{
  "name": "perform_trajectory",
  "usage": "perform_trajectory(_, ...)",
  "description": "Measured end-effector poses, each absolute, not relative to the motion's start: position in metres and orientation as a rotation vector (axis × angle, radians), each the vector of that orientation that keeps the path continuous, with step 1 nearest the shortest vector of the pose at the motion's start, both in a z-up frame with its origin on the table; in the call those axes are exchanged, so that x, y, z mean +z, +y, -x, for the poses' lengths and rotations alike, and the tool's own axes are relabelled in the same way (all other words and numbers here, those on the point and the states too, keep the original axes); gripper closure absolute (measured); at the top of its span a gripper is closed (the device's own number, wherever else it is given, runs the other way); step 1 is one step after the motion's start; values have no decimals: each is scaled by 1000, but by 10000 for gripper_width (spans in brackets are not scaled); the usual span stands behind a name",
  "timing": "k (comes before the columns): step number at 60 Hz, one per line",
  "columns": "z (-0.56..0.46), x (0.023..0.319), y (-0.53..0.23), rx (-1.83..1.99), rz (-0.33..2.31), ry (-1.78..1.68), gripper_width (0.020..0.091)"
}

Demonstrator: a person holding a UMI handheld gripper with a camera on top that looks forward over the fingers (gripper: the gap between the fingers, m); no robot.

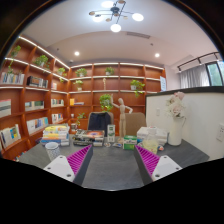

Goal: Pour water

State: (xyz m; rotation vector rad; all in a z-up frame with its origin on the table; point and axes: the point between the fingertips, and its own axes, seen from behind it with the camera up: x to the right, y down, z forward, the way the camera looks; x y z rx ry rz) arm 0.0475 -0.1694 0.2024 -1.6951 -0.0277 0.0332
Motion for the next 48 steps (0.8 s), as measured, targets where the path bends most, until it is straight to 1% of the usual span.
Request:
perform_trajectory(2,-46,199,-170,44,1681,-45,266)
perform_trajectory(4,-47,190,-171,50,1671,-59,276)
perform_trajectory(8,-61,162,-170,47,1684,-50,282)
perform_trajectory(9,-59,178,-165,43,1693,-45,281)
perform_trajectory(10,-69,154,-167,42,1695,-40,283)
perform_trajectory(11,-75,145,-167,38,1702,-32,282)
perform_trajectory(14,-92,128,-165,20,1715,-3,278)
perform_trajectory(18,-119,114,-158,-7,1720,40,275)
perform_trajectory(23,-148,109,-144,-38,1717,73,274)
perform_trajectory(31,-180,112,-109,-69,1700,95,279)
perform_trajectory(41,-194,118,-63,-82,1680,73,282)
perform_trajectory(48,-196,116,-38,-79,1677,77,284)
